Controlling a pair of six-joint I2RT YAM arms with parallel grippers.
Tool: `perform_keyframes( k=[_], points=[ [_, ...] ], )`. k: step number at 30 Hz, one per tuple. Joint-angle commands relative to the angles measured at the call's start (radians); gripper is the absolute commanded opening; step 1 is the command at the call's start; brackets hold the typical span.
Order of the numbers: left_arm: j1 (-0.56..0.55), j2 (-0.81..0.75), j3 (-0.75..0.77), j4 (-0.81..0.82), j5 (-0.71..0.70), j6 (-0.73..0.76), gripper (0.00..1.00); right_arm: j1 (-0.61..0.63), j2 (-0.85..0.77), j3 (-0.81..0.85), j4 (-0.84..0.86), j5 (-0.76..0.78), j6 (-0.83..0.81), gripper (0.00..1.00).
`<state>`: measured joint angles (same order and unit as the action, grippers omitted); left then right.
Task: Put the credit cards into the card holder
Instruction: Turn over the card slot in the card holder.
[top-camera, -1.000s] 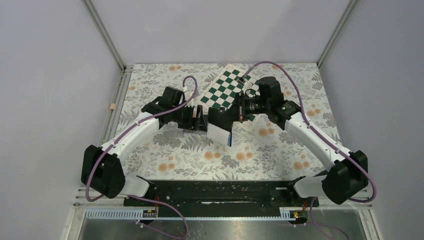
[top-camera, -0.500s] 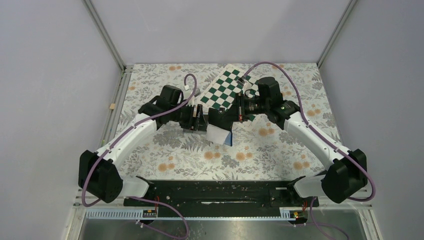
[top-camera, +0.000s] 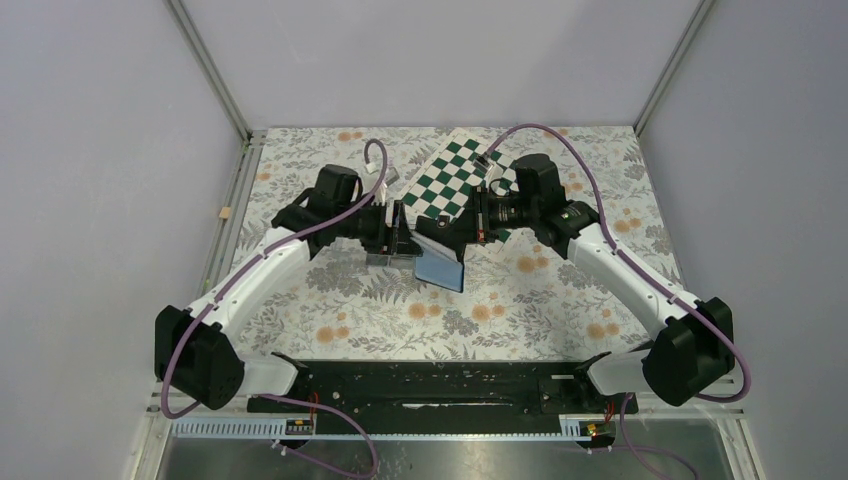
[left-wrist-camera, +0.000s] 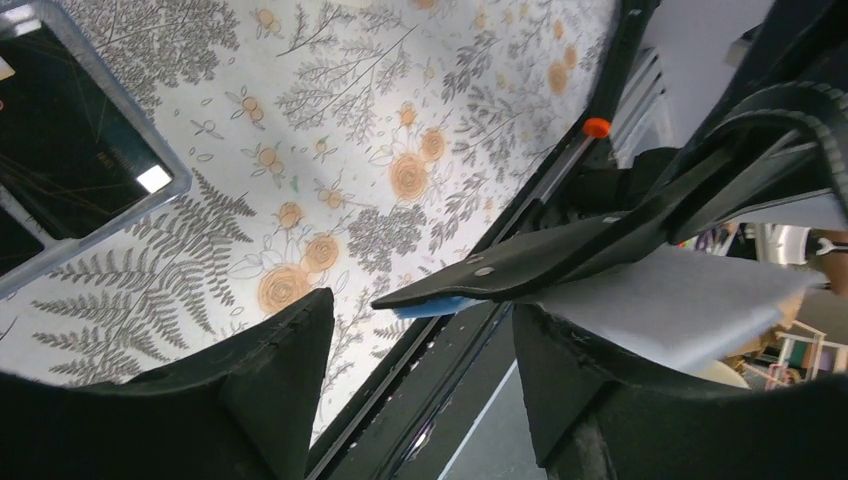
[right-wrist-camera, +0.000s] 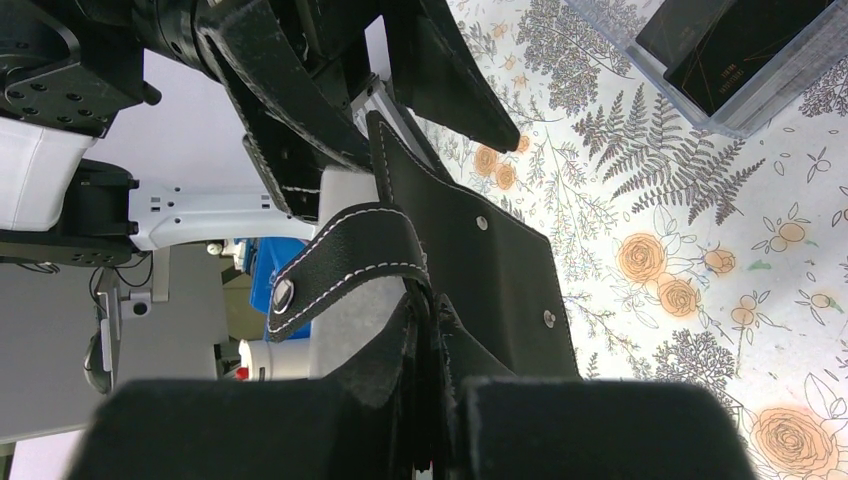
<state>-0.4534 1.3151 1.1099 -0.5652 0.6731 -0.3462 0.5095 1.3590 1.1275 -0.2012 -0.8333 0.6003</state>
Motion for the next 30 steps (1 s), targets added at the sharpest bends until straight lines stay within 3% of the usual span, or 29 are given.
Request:
perform_keyframes(
  k=[1, 21, 27, 30],
  points=[
    [0.021, -0.023, 0.016, 0.129, 0.090, -0.061, 0.66, 0.000, -0.010, -0.012, 0.034, -0.058, 0.029, 0.00],
    [0.053, 0.023, -0.105, 0.432, 0.416, -0.180, 0.71, -0.005, -0.016, -0.146, 0.597, -0.151, 0.557, 0.00],
    [0.061, 0.004, -0.147, 0.590, 0.493, -0.280, 0.66, -0.017, 0.001, -0.135, 0.663, -0.151, 0.620, 0.00],
    [0.062, 0.005, -0.158, 0.666, 0.519, -0.339, 0.53, -0.017, 0.007, -0.138, 0.661, -0.149, 0.624, 0.00]
  ],
)
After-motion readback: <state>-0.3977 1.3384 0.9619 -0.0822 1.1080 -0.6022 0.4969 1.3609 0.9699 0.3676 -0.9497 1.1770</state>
